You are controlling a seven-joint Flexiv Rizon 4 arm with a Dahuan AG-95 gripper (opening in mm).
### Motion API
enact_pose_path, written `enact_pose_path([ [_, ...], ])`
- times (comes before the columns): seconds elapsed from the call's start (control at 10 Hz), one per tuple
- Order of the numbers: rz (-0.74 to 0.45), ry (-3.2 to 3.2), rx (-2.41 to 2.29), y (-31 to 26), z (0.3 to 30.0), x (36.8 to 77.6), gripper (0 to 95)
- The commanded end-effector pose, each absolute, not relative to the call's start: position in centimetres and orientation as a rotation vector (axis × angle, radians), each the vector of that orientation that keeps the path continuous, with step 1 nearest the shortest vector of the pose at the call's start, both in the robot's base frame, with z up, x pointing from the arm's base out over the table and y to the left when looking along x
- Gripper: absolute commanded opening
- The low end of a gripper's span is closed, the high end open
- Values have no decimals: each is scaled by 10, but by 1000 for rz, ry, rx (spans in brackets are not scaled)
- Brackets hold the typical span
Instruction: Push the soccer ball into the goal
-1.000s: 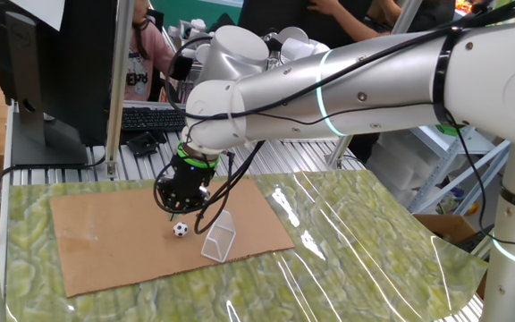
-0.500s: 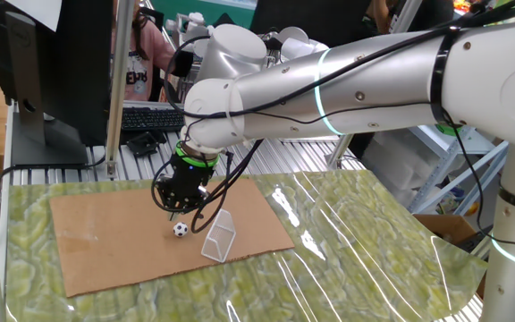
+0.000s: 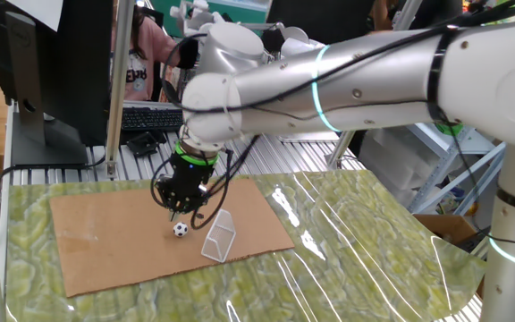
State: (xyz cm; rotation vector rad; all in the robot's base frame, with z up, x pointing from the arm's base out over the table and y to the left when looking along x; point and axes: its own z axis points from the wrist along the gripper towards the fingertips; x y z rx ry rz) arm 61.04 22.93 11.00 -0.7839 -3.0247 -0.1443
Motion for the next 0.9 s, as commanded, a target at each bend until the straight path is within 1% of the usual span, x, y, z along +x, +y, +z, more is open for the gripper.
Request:
enact_pose_path([
  [0.1, -140, -3019, -749, 231, 109, 611, 0],
  [0.9, -148, -3019, -730, 231, 109, 611, 0],
])
